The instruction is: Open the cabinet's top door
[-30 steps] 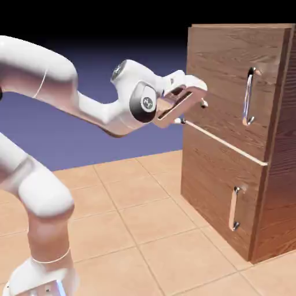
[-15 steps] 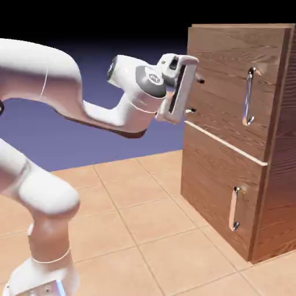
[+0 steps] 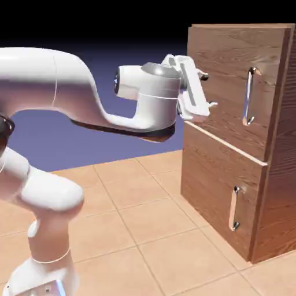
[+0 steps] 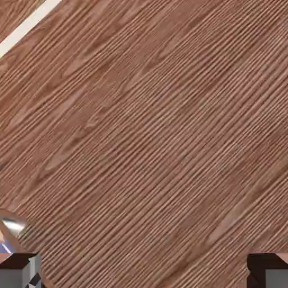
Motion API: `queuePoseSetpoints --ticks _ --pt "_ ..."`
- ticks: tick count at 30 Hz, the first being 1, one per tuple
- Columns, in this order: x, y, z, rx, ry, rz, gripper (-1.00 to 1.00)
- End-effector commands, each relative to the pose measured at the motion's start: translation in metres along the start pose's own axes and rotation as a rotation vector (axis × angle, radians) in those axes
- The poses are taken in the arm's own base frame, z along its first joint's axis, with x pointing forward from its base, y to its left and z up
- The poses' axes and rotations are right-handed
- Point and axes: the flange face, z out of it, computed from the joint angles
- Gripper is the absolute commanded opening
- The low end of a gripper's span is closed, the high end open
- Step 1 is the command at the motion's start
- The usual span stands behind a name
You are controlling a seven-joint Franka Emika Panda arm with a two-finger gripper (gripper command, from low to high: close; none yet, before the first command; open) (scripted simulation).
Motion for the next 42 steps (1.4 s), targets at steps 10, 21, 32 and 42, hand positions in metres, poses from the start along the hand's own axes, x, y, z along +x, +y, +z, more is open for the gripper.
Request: queuePoseSetpoints --ticks 10,21,32,42 --pt "-0.045 -0.021 0.020 -0.092 -0.034 -0.464 0.00" --pt "-0.065 -0.025 0.080 -0.119 -0.054 -0.642 0.00" --pt "-0.041 -0.029 0.026 -0.057 -0.176 -0.633 -1.00" --pt "0.005 -0.031 -0.043 0.031 -0.351 -0.616 -1.00"
